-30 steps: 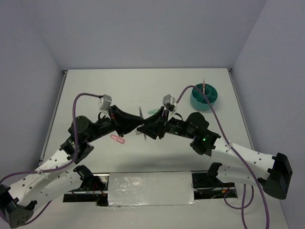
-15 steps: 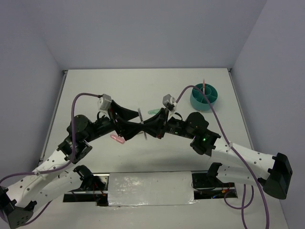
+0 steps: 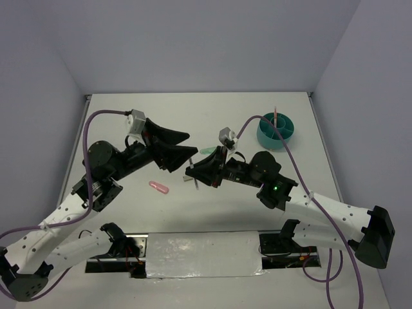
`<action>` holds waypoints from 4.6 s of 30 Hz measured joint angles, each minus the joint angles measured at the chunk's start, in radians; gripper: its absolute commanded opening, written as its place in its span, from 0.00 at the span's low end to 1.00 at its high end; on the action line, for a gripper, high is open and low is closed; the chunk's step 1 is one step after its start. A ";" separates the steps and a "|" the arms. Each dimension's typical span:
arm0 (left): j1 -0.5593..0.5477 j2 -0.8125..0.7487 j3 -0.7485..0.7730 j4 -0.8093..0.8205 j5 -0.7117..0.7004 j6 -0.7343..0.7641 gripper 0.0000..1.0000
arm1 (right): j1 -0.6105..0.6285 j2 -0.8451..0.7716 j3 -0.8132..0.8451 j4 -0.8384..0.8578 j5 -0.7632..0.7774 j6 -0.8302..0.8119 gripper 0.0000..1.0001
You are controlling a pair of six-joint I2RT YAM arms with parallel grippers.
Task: Sort the stationery into containers
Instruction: Close the pen cap on the pen, then place the pen in the storage box, then pick up the stationery from the center of the board.
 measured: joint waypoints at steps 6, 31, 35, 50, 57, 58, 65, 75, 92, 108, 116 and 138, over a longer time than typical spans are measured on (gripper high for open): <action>0.000 0.048 -0.002 -0.021 0.000 0.000 0.55 | 0.000 -0.005 0.000 -0.014 0.001 -0.001 0.00; 0.004 0.050 -0.117 0.159 -0.026 -0.076 0.00 | -0.025 0.027 0.111 -0.196 0.011 -0.072 0.00; 0.002 0.055 -0.131 0.204 -0.062 -0.081 0.00 | -0.069 0.051 0.157 -0.229 -0.056 -0.071 0.00; -0.047 0.002 -0.115 0.047 -0.285 -0.064 0.88 | -0.152 0.161 0.217 -0.237 -0.202 -0.092 0.00; -0.079 -0.020 0.204 -0.371 -0.537 -0.048 0.99 | -0.215 0.198 0.061 0.008 -0.052 -0.128 0.00; -0.079 -0.036 0.242 -0.403 -0.572 -0.050 0.99 | -0.242 0.200 0.042 0.023 -0.029 -0.133 0.00; -0.079 -0.257 0.174 -0.512 -0.663 -0.049 0.99 | -0.545 0.178 -0.065 0.158 0.233 -0.242 0.00; -0.082 -0.250 -0.177 -0.695 -0.551 -0.079 0.99 | -0.895 0.317 -0.062 0.401 0.292 -0.359 0.00; -0.085 -0.379 -0.017 -0.922 -0.663 -0.052 0.99 | -1.086 0.597 0.018 0.467 0.161 -0.312 0.01; -0.085 -0.414 -0.022 -0.934 -0.656 -0.022 0.99 | -1.086 0.644 0.017 0.515 0.160 -0.300 0.43; -0.085 -0.414 -0.022 -0.933 -0.659 -0.019 0.99 | -1.086 0.631 -0.026 0.548 0.159 -0.278 0.56; 0.401 -0.262 -0.013 -1.033 -0.809 -0.108 0.99 | -0.189 0.494 0.413 -0.571 0.544 -0.196 0.89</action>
